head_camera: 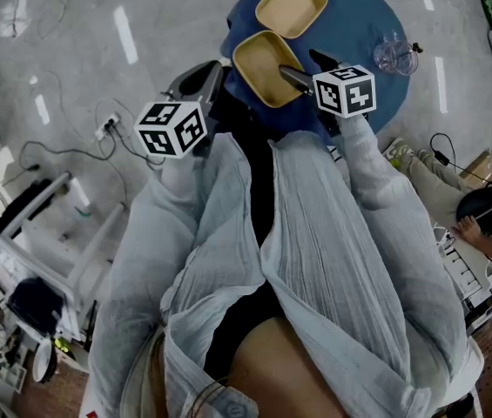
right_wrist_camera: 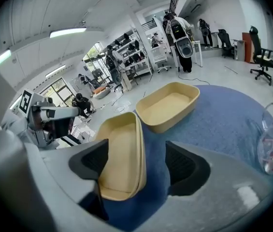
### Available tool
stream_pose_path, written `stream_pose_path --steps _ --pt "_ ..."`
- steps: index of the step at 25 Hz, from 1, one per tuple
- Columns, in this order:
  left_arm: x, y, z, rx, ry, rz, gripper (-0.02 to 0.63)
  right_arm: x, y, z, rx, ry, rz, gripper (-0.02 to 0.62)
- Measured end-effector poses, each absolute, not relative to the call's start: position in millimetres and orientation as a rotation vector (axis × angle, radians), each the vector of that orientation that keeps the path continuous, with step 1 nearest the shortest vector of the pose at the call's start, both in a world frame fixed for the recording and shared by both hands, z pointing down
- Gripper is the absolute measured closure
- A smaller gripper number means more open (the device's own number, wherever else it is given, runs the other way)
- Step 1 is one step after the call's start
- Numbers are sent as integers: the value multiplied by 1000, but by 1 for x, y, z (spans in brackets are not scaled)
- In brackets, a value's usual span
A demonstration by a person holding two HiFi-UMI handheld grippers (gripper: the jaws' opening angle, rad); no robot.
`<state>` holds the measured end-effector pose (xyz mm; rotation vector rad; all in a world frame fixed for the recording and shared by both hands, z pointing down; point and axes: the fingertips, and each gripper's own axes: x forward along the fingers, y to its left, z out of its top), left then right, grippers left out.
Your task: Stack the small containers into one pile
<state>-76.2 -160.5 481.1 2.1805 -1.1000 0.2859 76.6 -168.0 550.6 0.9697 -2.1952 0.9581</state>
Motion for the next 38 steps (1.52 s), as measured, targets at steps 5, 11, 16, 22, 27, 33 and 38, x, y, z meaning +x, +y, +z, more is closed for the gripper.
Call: stream_pose_path --steps 5,11,16,22,27,33,38 --pt "-75 -162 481 2189 -1087 298 594 84 -174 549 1084 -2213 1099 222" --pt "-80 -157 480 2204 -1083 315 594 90 -167 546 1187 -2217 1166 222" --pt "-81 -163 478 2216 -1060 330 594 97 -171 541 1296 -2209 1174 222" --pt "-77 -189 473 2256 -1005 364 594 109 -193 527 1511 -2184 1253 232" --pt "-68 -224 467 2304 -950 388 594 113 -214 519 1625 -2164 1317 246" --pt "-53 -255 466 2335 -878 418 594 120 -232 517 1731 -2103 1392 259" --pt "-49 -271 476 2342 -818 461 594 125 -241 524 1802 -2036 1444 272"
